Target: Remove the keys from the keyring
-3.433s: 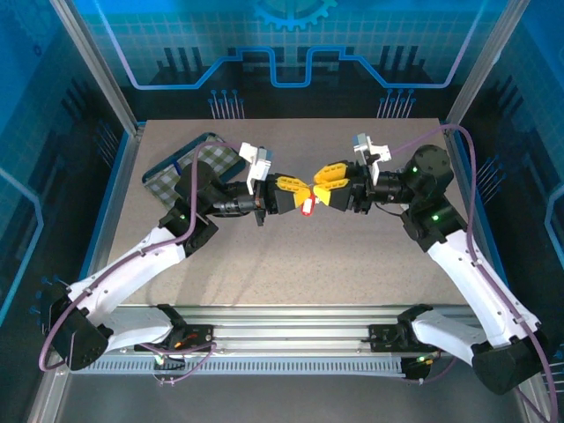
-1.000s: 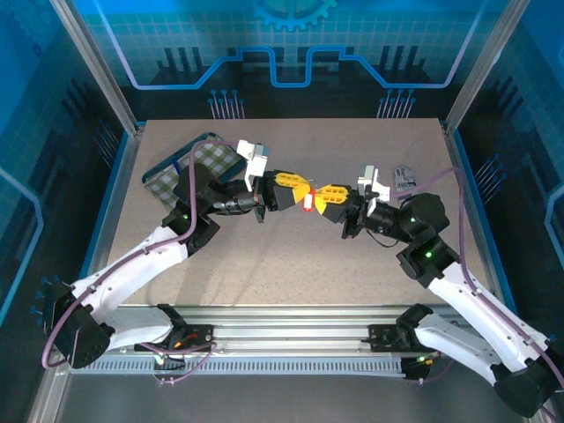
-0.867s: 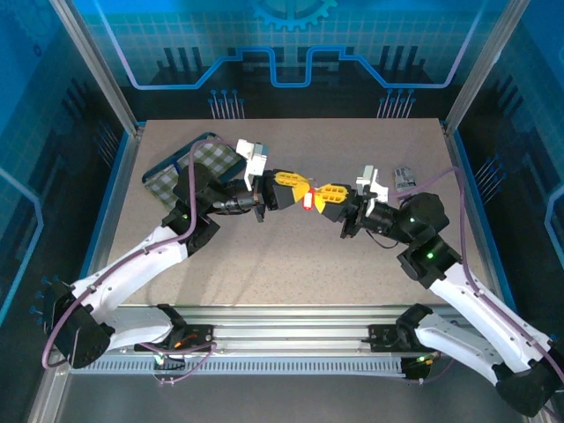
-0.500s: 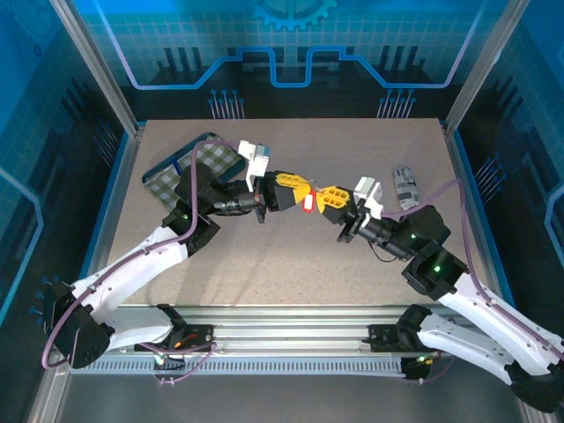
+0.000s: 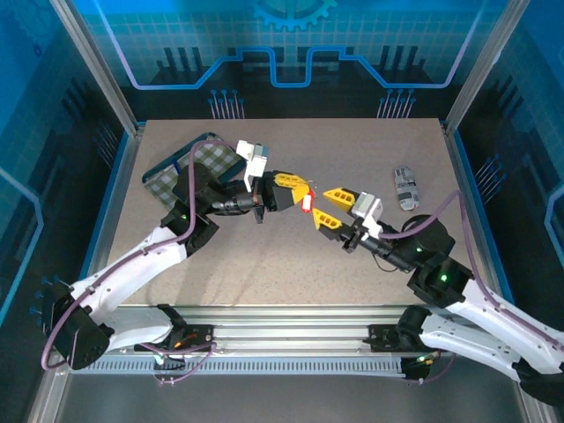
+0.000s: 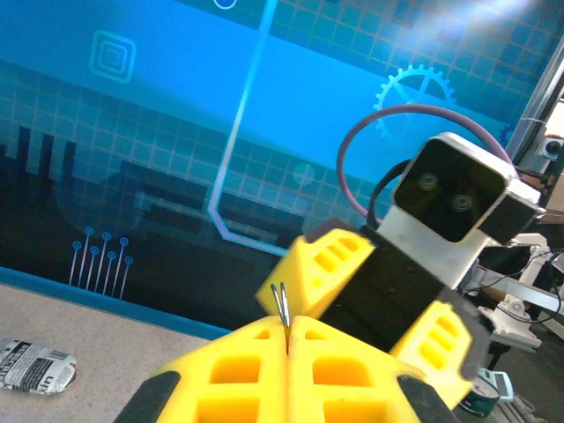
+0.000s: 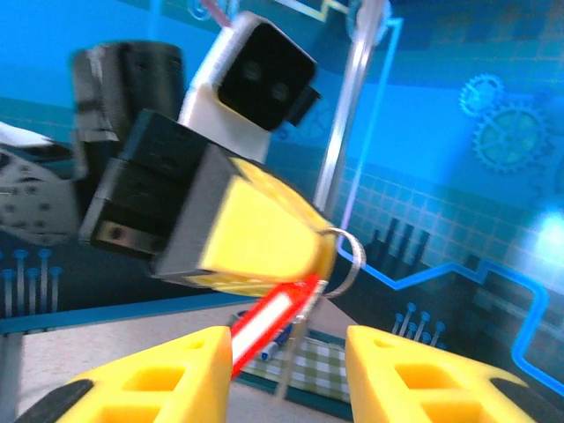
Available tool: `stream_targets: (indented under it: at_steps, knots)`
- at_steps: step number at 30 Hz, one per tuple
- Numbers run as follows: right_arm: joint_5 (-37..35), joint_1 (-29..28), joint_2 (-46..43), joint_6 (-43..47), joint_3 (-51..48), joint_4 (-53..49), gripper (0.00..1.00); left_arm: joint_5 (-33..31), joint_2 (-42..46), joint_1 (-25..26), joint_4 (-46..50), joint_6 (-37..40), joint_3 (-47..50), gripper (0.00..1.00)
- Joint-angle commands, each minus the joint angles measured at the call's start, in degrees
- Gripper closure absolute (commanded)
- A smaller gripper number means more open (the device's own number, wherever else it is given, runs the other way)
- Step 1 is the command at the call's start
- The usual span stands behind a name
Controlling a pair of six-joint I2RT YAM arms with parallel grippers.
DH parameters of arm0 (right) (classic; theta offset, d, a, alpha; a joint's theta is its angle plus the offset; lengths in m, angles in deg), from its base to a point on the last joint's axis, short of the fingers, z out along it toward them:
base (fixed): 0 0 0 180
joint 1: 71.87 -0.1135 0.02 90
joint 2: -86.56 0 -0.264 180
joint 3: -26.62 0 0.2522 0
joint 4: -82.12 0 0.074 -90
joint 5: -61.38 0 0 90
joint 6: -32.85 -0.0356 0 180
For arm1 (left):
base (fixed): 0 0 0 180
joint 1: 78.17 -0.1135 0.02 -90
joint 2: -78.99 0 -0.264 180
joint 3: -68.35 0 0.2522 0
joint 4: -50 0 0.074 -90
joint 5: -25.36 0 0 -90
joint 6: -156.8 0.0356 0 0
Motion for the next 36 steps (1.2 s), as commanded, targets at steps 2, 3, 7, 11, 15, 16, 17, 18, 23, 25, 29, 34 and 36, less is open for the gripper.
stream_targets:
  at_steps: [2, 3, 7, 11, 15, 16, 17, 18, 23, 25, 29, 34, 36]
  knots:
    - [11.82, 6.79, -3.13, -5.83, -1.25, -1.92, 0.57, 1.22, -0.25, -0.83, -1.47, 0.13, -0.23, 1.00]
    - [15.50, 9.93, -3.03, -8.24, -1.39, -1.10, 0.55, 1.62, -0.53, -0.89, -1.64, -0.16, -0.38, 1.00]
    - [34.04, 25.35, 0.51, -23.65, -2.19, 9.03, 0.45, 3.22, -1.74, -1.45, -4.98, -3.16, -0.60, 1.00]
    - [51.80, 35.94, 11.44, -46.50, -2.28, 34.10, 0.44, 6.22, -3.78, -2.19, -8.79, -7.28, -1.34, 1.00]
    - [59.85, 36.58, 23.18, -64.77, -1.53, 60.23, 0.46, 7.21, -4.76, -2.36, -9.54, -8.60, -2.09, 1.00]
    - [60.29, 36.45, 25.40, -68.46, -1.10, 64.96, 0.46, 7.35, -4.91, -2.39, -10.10, -9.12, -2.10, 1.00]
    - [60.80, 36.23, 27.72, -72.77, -0.65, 70.96, 0.46, 7.61, -5.11, -2.46, -10.80, -9.94, -2.17, 1.00]
    - [61.02, 36.03, 29.30, -74.24, -0.10, 72.28, 0.45, 7.94, -5.30, -2.56, -11.81, -10.89, -2.20, 1.00]
    - [63.88, 32.36, 31.22, -73.02, 1.16, 72.24, 0.37, 8.82, -5.58, -2.92, -14.40, -13.43, -2.32, 1.00]
    - [65.48, 31.42, 31.79, -73.33, 1.80, 72.24, 0.33, 9.10, -5.58, -3.07, -15.41, -14.47, -2.35, 1.00]
    - [67.87, 29.36, 33.03, -73.91, 3.22, 72.24, 0.28, 9.45, -5.90, -3.57, -18.46, -17.02, -2.32, 1.00]
    - [68.32, 27.86, 34.42, -73.77, 4.27, 72.24, 0.28, 10.16, -7.62, -3.88, -24.24, -21.94, -2.62, 1.00]
    - [68.56, 27.20, 34.74, -73.99, 6.40, 72.24, 0.31, 10.75, -8.25, -3.88, -24.98, -22.65, -2.97, 1.00]
